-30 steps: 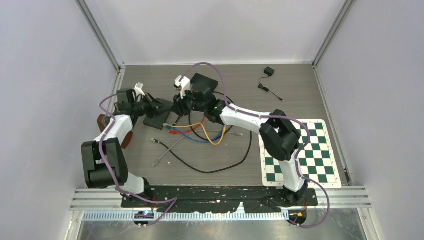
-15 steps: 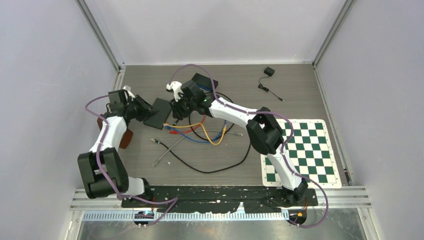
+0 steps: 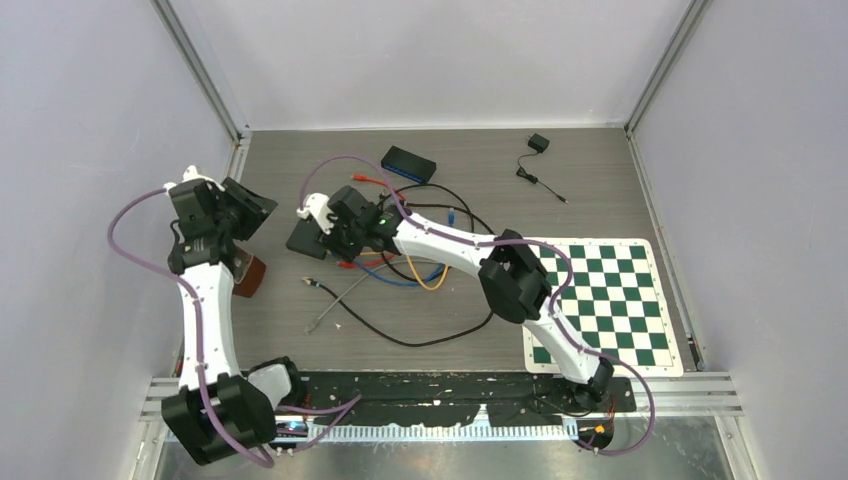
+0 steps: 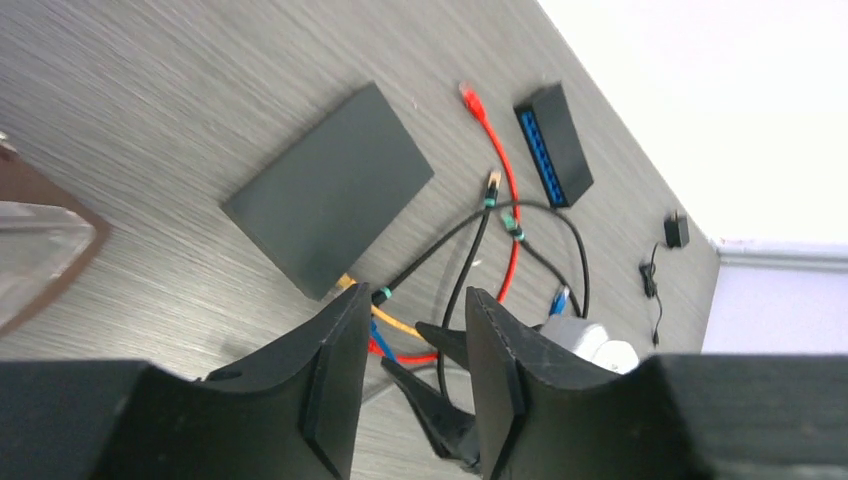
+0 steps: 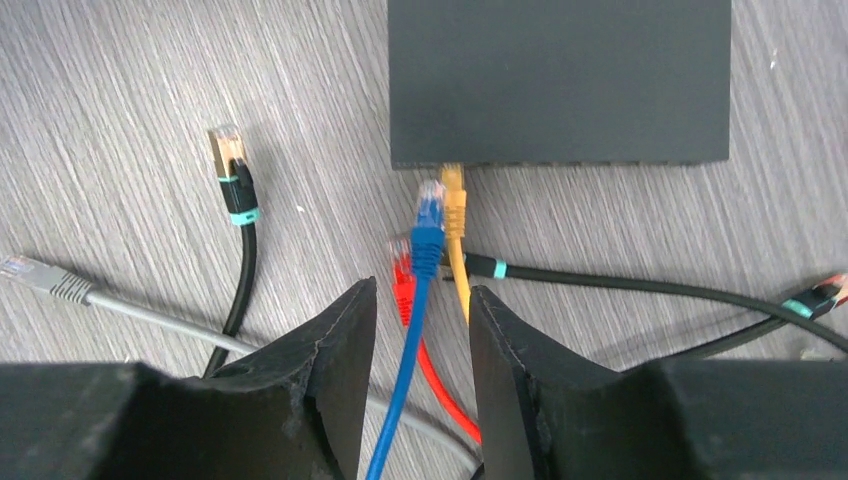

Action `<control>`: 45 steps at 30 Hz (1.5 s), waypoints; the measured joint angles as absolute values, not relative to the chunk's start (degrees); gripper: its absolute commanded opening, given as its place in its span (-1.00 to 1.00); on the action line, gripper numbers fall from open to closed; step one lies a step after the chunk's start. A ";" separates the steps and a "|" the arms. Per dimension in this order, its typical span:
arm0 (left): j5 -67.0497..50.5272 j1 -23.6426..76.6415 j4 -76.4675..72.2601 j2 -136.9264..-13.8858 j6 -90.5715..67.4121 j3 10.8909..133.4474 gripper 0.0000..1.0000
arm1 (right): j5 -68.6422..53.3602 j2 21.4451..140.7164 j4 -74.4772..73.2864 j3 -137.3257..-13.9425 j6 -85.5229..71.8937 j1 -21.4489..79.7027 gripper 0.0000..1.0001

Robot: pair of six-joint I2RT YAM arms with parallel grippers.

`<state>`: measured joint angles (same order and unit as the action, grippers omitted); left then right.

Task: Insert the plug into the switch port
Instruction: Pick up the connector from the center of the board.

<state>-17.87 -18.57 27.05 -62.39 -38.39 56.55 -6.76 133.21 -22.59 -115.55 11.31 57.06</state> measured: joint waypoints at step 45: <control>-7.51 -22.94 29.47 -49.41 -38.28 56.21 0.03 | 10.44 142.15 -24.01 -123.48 28.36 62.96 -0.41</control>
